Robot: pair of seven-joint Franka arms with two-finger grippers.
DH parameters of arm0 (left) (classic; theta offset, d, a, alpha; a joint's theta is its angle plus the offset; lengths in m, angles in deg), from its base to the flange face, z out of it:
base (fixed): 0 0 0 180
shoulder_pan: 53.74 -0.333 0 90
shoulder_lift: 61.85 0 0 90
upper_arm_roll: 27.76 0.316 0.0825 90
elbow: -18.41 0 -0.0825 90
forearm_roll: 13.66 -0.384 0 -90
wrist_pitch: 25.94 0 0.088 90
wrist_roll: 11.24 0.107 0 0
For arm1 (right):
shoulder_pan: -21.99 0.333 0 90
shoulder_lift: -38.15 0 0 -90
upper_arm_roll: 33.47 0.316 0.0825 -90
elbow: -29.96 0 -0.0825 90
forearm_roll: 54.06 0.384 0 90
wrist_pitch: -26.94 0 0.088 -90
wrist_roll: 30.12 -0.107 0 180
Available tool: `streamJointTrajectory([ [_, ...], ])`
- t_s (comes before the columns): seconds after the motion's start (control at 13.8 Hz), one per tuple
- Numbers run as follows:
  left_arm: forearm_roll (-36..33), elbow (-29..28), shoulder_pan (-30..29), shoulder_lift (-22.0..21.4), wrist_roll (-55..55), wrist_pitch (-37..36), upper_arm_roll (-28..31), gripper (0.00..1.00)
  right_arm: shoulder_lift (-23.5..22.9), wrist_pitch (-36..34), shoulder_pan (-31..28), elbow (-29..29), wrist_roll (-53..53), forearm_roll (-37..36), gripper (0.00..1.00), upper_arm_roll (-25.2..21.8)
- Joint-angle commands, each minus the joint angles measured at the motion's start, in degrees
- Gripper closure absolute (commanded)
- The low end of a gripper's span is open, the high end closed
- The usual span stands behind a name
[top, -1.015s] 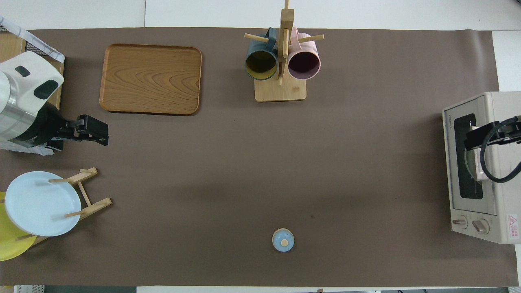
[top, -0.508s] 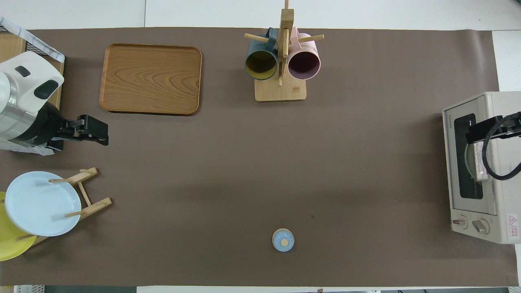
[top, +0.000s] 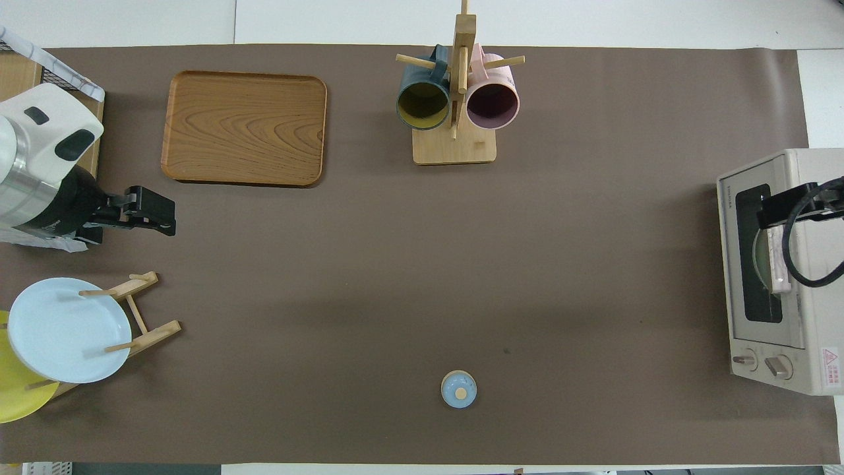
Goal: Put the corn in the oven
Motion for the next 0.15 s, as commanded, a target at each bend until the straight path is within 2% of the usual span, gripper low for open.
streamJointTrajectory([
  [0.0, 0.63, -0.42, -0.69, -0.80, 0.21, -0.06, -0.25, 0.00, -0.17, 0.38, -0.61, -0.45, -0.68, 1.16, 0.00, 0.33],
  [0.07, 0.63, -0.51, -0.69, -0.80, 0.21, -0.06, -0.25, 0.00, -0.17, 0.38, -0.69, -0.45, -0.68, 1.16, 0.00, 0.33],
])
